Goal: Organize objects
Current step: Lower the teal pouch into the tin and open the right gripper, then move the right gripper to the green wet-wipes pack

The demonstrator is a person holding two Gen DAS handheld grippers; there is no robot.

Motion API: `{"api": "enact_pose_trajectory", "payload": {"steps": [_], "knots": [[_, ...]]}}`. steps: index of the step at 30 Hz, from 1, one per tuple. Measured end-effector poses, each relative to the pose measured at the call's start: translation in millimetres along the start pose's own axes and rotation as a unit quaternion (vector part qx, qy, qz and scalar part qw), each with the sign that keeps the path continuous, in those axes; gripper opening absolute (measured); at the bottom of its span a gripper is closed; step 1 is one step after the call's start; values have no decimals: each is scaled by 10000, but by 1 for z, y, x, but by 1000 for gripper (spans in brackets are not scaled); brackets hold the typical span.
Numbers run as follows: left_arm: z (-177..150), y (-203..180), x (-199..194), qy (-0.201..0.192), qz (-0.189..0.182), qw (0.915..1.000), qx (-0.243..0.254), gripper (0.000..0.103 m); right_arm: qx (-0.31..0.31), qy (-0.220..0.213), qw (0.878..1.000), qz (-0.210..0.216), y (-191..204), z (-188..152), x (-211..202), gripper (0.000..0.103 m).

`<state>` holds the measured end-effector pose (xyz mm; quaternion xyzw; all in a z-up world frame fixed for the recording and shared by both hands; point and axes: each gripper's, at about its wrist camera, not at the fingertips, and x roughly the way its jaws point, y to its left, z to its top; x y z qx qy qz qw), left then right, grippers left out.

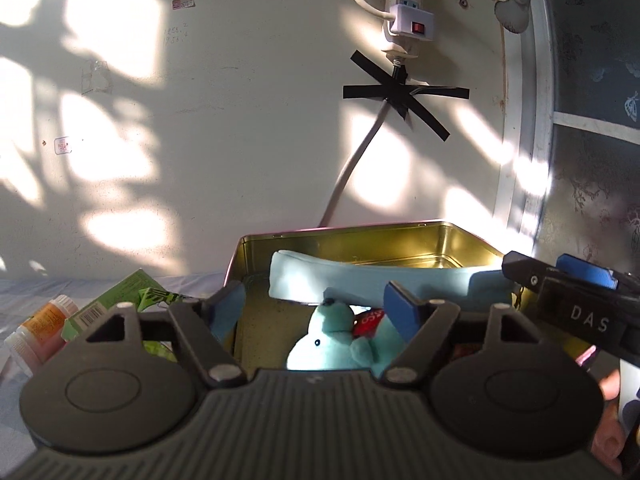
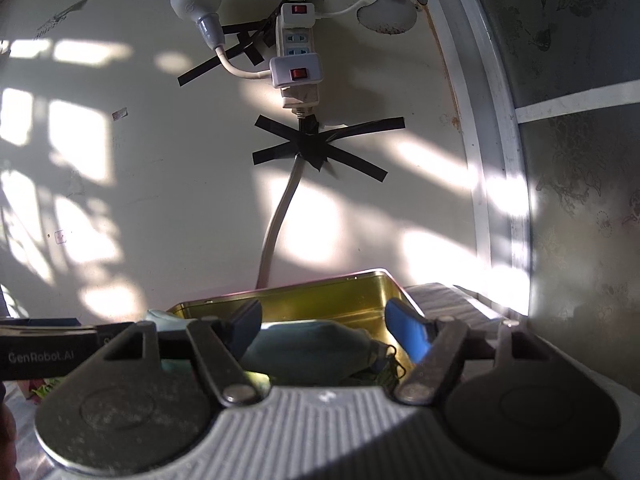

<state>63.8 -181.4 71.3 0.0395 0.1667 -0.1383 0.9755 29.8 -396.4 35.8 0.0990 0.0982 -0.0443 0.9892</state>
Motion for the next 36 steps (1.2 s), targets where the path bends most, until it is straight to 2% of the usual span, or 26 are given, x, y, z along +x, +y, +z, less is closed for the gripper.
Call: {"api": "enact_pose_trajectory", "payload": {"steps": [6, 11, 16, 21, 27, 31, 32, 36], "knots": [[-32, -8, -57, -222, -365, 9981, 436, 81, 413, 22, 9991, -36, 5, -13, -53, 72], [-62, 7, -81, -38, -433, 9973, 591, 82, 716, 284, 9970, -35, 7, -33, -88, 74], [-83, 47, -83, 484, -50, 9978, 460, 82, 730, 953, 9926, 154, 26, -56, -91, 74], [-100, 92, -85, 897, 458, 9946, 257, 82, 201, 1604, 9850, 610, 73, -74, -79, 74], [-106, 145, -89, 1050, 935, 9899, -201, 81, -467, 2106, 9687, 1230, 134, -89, -66, 73], [-106, 170, -90, 1038, 1250, 9864, -237, 81, -676, 2350, 9566, 1584, 167, -94, -56, 73], [-106, 176, -89, 1035, 1345, 9853, -208, 82, -706, 2396, 9542, 1644, 175, -96, -53, 76], [-106, 205, -84, 1107, 1583, 9806, -337, 82, -976, 2465, 9453, 1902, 207, -99, -48, 76]]}}
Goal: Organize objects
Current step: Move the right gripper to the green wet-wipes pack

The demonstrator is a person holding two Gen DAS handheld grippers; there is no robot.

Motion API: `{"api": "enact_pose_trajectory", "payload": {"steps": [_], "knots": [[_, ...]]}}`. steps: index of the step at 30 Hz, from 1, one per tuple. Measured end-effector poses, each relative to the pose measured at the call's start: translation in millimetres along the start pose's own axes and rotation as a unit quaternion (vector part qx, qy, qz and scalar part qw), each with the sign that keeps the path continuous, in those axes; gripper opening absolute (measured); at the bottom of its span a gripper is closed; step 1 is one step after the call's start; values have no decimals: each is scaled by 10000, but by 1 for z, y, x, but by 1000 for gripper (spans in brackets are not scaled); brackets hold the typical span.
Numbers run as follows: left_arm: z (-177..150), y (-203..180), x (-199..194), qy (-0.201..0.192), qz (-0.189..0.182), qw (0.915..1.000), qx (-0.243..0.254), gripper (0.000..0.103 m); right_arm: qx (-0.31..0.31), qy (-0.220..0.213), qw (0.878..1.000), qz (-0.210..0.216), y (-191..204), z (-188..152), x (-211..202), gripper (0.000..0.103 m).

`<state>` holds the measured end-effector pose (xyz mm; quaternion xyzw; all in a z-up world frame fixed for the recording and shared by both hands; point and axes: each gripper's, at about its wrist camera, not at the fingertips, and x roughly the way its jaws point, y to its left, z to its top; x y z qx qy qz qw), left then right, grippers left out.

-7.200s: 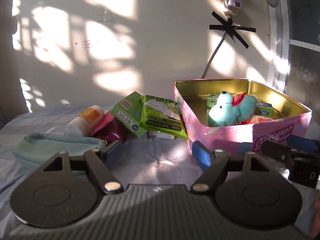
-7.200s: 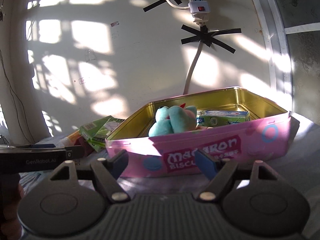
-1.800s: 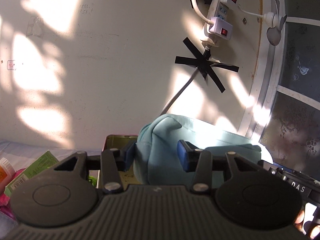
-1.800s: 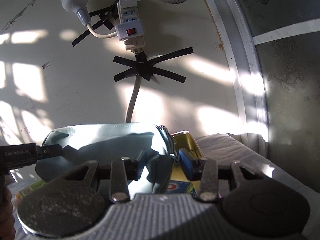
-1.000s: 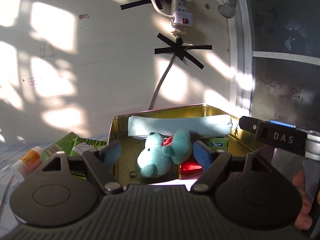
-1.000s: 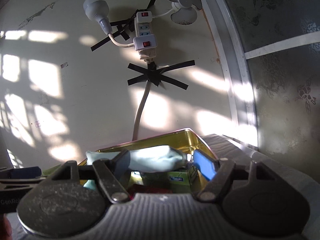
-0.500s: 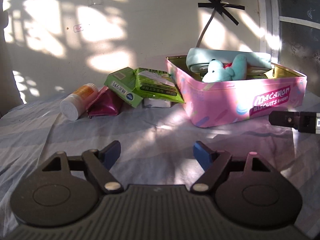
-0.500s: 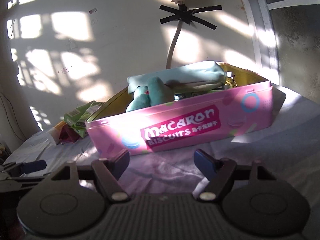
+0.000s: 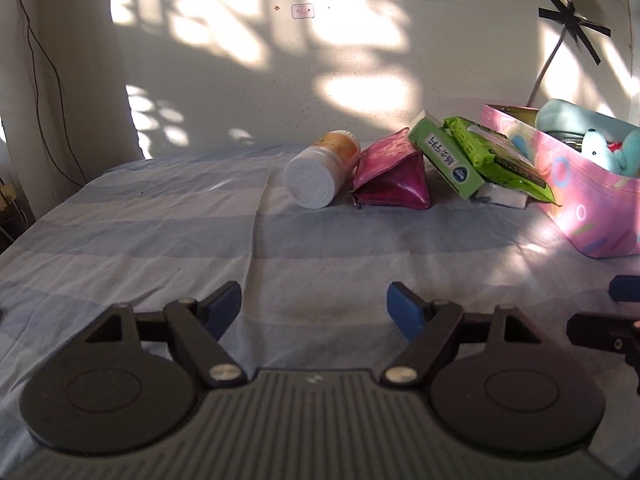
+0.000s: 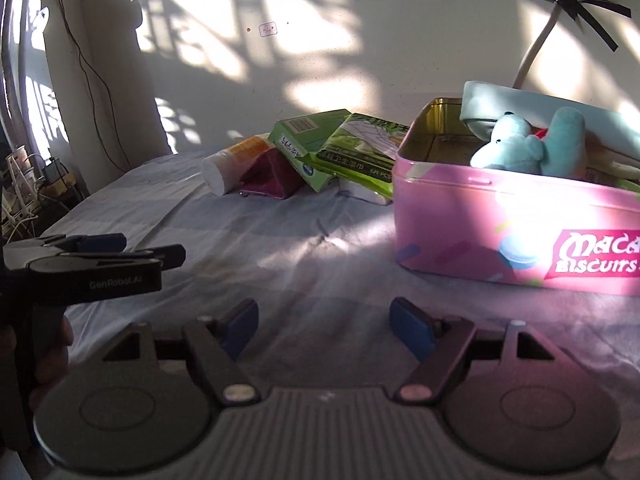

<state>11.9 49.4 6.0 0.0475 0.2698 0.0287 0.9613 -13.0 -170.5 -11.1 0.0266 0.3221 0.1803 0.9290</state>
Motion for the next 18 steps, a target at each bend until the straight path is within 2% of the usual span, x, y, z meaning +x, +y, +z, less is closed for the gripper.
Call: {"api": "enact_pose_trajectory", "payload": {"steps": [5, 7, 9, 11, 12, 15, 18], "knots": [[4, 32, 15, 106, 198, 9984, -528, 82, -600, 53, 9981, 116, 37, 5, 16, 75], [6, 44, 24, 292, 89, 9951, -944, 81, -762, 91, 9969, 185, 45, 8, 22, 68], [7, 49, 24, 232, 67, 9930, -1160, 81, -938, -23, 9956, 73, 51, 15, 26, 55], [5, 50, 23, 220, 28, 9925, -1201, 81, -1293, -311, 9904, -364, 58, 27, 29, 50], [5, 49, 23, 219, -13, 9926, -1192, 81, -1507, -431, 9856, -631, 61, 33, 31, 49], [5, 50, 23, 201, -91, 9925, -1206, 82, -2456, -787, 9530, -1589, 75, 47, 44, 48], [4, 55, 23, 171, -177, 9910, -1319, 82, -3023, -786, 9263, -2108, 78, 52, 66, 40]]}}
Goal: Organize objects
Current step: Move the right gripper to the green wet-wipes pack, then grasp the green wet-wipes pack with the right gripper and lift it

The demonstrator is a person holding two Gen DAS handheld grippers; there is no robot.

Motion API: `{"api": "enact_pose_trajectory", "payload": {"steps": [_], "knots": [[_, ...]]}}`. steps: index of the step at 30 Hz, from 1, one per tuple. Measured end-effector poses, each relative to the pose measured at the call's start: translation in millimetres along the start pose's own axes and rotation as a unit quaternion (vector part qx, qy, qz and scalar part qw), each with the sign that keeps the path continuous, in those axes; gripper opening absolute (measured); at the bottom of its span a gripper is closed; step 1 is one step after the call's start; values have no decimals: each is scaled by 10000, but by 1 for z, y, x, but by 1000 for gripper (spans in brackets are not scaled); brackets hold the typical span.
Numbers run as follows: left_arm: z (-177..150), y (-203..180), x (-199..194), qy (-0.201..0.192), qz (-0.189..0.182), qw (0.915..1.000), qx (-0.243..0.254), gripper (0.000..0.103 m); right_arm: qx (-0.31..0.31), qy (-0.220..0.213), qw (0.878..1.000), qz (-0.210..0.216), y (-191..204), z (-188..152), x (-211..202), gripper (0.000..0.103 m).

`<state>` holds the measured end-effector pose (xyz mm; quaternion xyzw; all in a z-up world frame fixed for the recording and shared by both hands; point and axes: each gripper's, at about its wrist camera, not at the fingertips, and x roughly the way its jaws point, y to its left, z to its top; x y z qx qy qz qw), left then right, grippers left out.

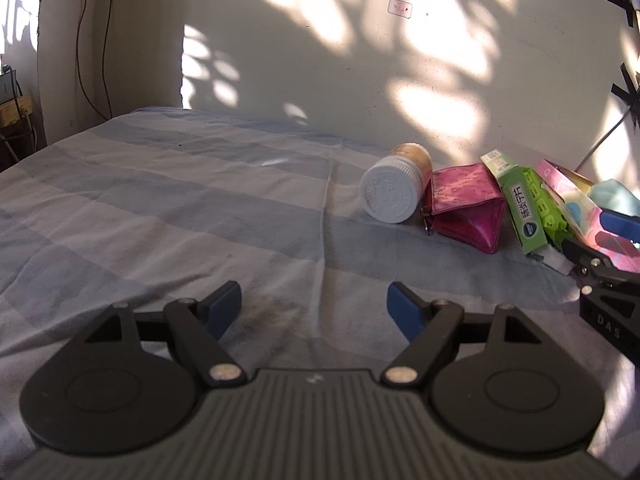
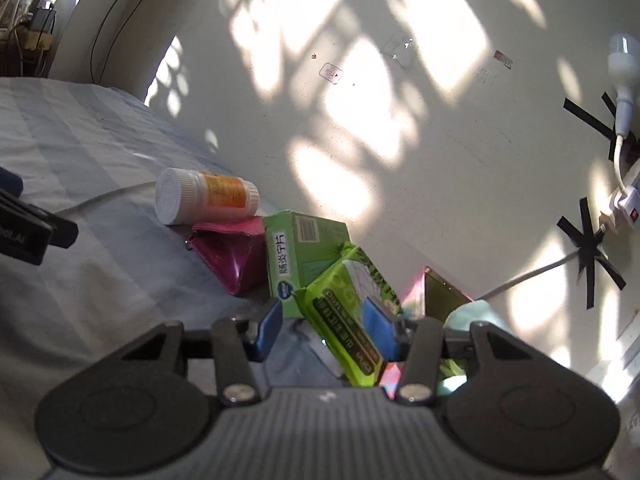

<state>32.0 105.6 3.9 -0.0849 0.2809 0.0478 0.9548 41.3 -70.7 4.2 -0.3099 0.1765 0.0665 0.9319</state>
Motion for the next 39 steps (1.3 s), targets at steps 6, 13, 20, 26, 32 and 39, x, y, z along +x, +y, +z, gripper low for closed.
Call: {"api": "enact_pose_trajectory", "payload": {"steps": [6, 13, 20, 26, 32, 39], "knots": [[1, 3, 0, -20, -92, 9999, -71, 83, -100, 87, 9998, -165, 6, -6, 26, 11], [1, 7, -1, -37, -169, 9997, -170, 86, 205, -490, 9948, 869, 10, -27, -44, 8], [2, 16, -4, -94, -426, 9981, -443, 90, -197, -753, 9521, 2957, 11, -63, -137, 19], [1, 12, -13, -291, -1075, 9930, -400, 90, 1613, -31, 9399, 3008, -25, -82, -114, 60], [-11, -27, -19, -128, -1783, 9814, 703, 89, 2383, 386, 9085, 3412, -28, -91, -95, 91], [-16, -33, -14, 223, -2305, 9686, 901, 62, 1642, 537, 9387, 2983, 6, -73, -89, 92]]}}
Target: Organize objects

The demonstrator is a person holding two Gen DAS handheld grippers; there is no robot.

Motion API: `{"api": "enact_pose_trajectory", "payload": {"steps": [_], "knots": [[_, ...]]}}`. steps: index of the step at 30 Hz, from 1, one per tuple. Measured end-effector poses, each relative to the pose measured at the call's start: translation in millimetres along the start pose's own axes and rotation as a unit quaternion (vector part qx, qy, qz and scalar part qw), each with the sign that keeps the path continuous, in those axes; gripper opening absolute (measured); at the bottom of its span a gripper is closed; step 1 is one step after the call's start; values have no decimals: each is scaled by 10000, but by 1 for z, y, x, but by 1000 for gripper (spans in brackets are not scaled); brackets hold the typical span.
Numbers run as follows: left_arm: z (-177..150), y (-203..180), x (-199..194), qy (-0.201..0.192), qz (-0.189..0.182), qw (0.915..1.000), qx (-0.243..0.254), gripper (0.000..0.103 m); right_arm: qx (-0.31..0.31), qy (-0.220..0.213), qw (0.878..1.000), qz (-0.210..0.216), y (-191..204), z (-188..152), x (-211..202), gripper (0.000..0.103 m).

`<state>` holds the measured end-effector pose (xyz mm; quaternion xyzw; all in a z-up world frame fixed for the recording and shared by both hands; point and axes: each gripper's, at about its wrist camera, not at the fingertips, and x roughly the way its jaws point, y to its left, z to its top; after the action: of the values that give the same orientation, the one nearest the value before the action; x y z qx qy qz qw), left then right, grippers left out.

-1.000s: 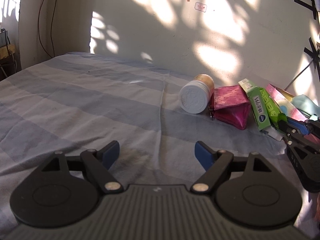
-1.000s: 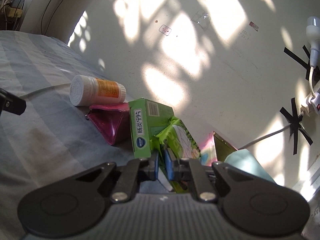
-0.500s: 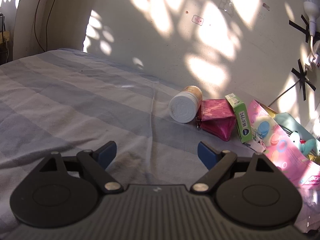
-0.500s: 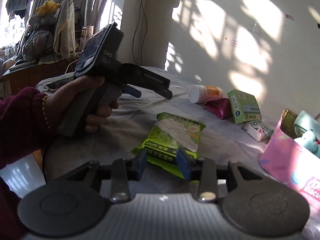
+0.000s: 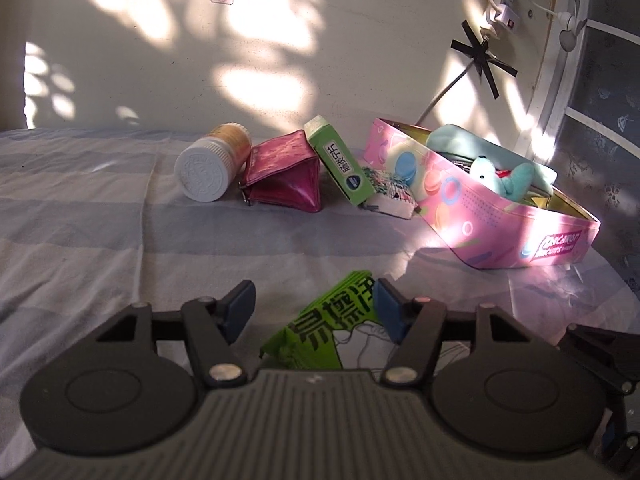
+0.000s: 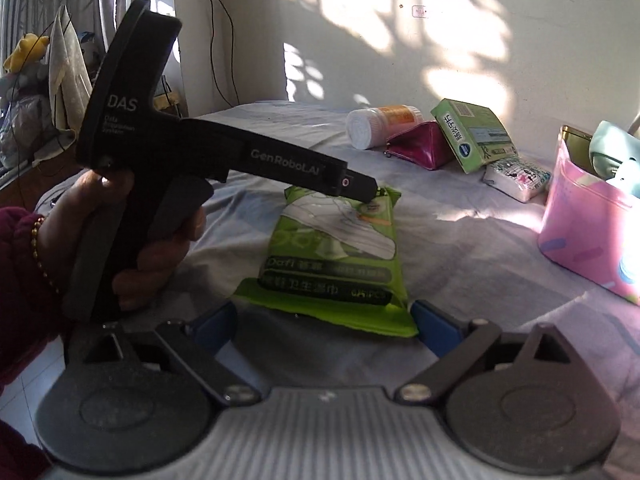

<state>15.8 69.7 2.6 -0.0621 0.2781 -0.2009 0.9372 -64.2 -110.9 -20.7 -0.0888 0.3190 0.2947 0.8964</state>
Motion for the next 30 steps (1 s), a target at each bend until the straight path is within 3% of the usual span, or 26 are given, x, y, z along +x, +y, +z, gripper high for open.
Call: {"api": "enact_pose_trajectory", "payload": {"steps": [2, 7, 13, 16, 19, 24, 30], "knots": [[-2, 3, -1, 76, -228, 9994, -263, 54, -23, -75, 9999, -146, 1, 0, 0, 84], [-12, -8, -13, 180, -700, 9964, -452, 53, 89, -297, 9973, -671, -23, -8, -17, 83], [-26, -47, -21, 430, -1516, 9867, -403, 54, 1193, -455, 9800, -1529, -89, -30, -53, 82], [-21, -52, -24, 404, -1548, 9859, -493, 60, 1462, -616, 9769, -1434, -106, -36, -69, 82], [-11, -42, -28, 372, -1376, 9855, -918, 70, 1253, -768, 9817, -1208, -100, -38, -79, 89], [-4, -31, -26, 586, -1305, 9786, -1478, 70, 1050, -775, 9887, -737, -90, -28, -74, 91], [-8, -53, -7, 915, -1238, 9800, -1258, 69, 1408, -438, 9868, -673, -109, -24, -50, 91]]}}
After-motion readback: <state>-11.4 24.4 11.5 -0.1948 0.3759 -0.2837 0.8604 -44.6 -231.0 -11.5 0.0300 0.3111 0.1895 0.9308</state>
